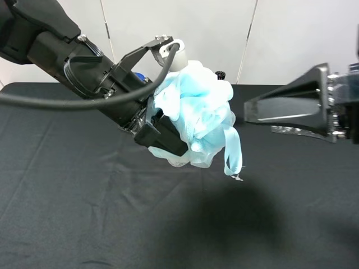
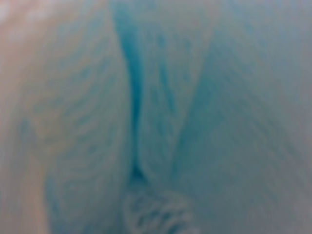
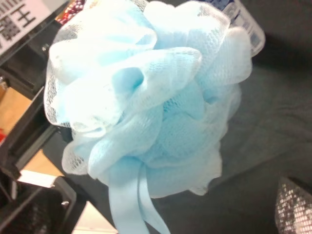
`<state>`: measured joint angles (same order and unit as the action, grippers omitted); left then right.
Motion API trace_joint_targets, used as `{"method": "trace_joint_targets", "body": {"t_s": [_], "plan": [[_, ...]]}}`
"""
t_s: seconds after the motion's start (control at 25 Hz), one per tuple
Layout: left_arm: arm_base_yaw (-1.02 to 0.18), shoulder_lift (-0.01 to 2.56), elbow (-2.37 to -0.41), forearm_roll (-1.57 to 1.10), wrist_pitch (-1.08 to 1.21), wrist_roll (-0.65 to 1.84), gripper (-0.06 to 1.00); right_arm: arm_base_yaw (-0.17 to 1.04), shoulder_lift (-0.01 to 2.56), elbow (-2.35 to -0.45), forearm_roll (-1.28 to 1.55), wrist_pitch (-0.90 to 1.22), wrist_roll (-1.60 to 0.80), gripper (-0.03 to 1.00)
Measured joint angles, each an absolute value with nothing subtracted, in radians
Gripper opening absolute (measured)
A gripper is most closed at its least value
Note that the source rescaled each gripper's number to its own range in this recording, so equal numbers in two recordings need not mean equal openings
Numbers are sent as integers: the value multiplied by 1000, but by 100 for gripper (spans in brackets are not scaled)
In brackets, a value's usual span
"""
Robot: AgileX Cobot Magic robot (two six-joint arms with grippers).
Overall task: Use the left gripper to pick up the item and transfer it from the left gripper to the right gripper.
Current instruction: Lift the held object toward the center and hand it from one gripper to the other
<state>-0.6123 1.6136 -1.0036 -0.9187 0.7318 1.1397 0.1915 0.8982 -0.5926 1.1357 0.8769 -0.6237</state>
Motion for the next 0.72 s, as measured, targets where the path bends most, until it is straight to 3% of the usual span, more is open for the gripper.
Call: {"method": "trace_joint_targets", "body": {"t_s": [0.72], "plan": [[-616,1616,-1004,-1337,707,1626,4,191,1120,-596,1465,935,-812,100]]}}
